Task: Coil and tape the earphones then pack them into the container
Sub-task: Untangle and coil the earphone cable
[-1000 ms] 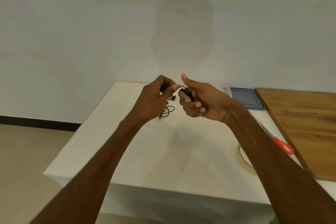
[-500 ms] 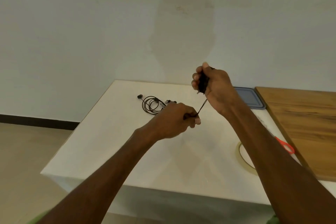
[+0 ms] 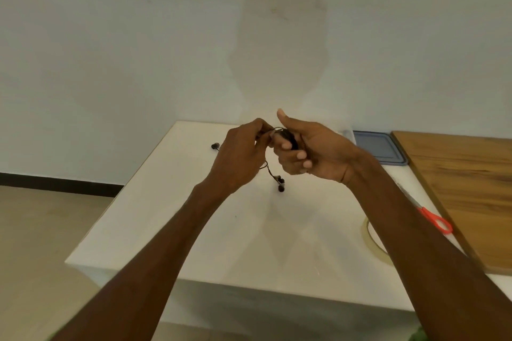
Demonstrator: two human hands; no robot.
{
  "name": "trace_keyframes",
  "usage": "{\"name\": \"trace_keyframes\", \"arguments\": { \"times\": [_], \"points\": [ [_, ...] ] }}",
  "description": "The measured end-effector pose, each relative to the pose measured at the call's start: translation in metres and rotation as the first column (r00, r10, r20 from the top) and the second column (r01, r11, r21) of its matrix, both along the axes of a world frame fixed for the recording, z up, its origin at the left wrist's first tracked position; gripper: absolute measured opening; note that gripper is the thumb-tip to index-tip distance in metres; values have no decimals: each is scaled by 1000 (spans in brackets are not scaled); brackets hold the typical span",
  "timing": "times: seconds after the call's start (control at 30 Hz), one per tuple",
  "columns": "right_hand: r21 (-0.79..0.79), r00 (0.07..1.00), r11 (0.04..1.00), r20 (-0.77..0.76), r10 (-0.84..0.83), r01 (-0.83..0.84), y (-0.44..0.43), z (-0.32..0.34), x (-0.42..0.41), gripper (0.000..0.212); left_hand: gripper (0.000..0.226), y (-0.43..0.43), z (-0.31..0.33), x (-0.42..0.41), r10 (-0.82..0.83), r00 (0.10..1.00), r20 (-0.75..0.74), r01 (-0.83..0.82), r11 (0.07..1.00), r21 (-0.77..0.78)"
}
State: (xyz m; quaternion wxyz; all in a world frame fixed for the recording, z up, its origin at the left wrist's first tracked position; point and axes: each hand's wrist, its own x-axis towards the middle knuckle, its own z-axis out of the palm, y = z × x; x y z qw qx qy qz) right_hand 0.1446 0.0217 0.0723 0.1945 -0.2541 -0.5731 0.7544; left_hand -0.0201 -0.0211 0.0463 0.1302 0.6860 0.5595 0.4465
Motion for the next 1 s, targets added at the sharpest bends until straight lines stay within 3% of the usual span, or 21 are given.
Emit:
{"name": "trace_keyframes", "arguments": {
  "times": [0.17,0.23,0.33,0.4,0.47,0.6,0.67,0.7,0.77,0.87,1.0],
  "points": [
    [-158,893,982,-420,-160,101,2,11,2,40,16,-2,-1,13,-90,988,126,119,961,-250],
    [-223,827,952,-478,-296,212,4,13,3,37,15,-6,-6,24,-170,978,118,200,923,-329],
    [-202,768,877,-424,-480,436,6,8,1,35,15,-12,-11,36,-294,956,2,274,888,-369],
    [-41,764,814,-322,-560,580,6,1,-3,34,16,-14,-10,38,-317,948,-20,285,878,-385],
    [254,764,722,-160,-625,644,5,-4,-7,34,16,-14,-7,36,-278,958,-72,238,908,-345],
    [784,658,426,31,-753,451,2,-16,-22,37,14,-17,-6,30,-92,922,-377,59,993,-98],
    [907,603,298,63,-795,298,0,-24,-27,40,6,-18,-8,29,-5,913,-409,2,1000,-6],
    [925,583,294,104,-806,242,-1,-26,-28,44,3,-18,-7,28,24,909,-417,-16,1000,22],
    [864,562,448,259,-786,228,-2,-28,-30,53,2,-18,-7,27,30,904,-426,-15,999,39],
    [617,603,744,499,-622,257,-4,-24,-29,82,18,-17,-7,22,-62,915,-399,71,997,8],
    [386,776,903,506,-377,188,-2,-24,-16,94,28,-14,-12,15,-117,887,-447,115,993,-32]
  ]
}}
